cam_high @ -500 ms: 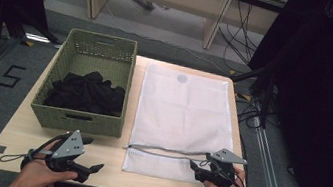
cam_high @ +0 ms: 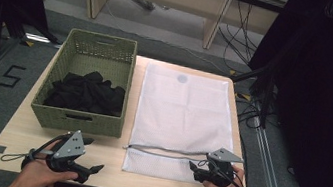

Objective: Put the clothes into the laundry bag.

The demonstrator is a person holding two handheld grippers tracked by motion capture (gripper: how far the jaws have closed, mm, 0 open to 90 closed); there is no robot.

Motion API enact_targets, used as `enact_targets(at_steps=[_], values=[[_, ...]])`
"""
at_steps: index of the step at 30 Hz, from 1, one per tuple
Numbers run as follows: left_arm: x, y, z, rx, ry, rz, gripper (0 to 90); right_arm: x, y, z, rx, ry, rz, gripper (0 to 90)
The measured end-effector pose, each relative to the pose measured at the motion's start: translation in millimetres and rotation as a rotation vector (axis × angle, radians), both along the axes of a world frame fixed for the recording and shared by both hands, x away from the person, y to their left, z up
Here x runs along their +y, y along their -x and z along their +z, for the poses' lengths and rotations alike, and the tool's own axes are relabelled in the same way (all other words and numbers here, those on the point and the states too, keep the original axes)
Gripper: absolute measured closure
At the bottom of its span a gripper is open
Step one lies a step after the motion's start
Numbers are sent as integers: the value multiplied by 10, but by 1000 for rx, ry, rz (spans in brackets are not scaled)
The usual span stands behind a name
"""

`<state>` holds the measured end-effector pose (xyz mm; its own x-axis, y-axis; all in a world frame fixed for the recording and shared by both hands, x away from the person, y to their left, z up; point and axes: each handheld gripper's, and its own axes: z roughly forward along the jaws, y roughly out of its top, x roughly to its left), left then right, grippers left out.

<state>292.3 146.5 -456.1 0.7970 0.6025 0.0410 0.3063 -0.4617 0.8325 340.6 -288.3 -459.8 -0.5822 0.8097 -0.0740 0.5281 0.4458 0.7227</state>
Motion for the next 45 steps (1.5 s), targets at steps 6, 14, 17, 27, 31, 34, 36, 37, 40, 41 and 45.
enact_targets(at_steps=[6,14,17,27,31,34,36,37,40,41,45], values=[[10,-9,4,8,-20,3,157,-13,-159,-91,24,114,-23,251],[8,-19,1,2,-19,20,160,146,-422,-184,34,201,65,239],[15,-29,0,13,-17,14,160,224,-517,-205,35,216,105,245],[18,-27,3,4,-24,23,162,511,-753,-359,88,216,160,261],[-1,-12,13,-2,12,20,164,431,-873,-350,69,225,98,295],[-2,-16,12,-13,-3,-1,164,385,-932,-340,61,225,67,309],[-9,-19,11,-12,-3,-1,165,390,-963,-338,45,231,72,337],[-8,-20,12,-11,0,1,165,402,-975,-346,36,234,86,360],[6,-19,17,-12,-10,5,166,436,-993,-362,50,209,103,455],[2,-16,13,-5,-2,14,167,433,-996,-362,66,205,101,476],[5,-18,16,-13,-7,2,167,354,-1037,-383,149,67,76,620]])
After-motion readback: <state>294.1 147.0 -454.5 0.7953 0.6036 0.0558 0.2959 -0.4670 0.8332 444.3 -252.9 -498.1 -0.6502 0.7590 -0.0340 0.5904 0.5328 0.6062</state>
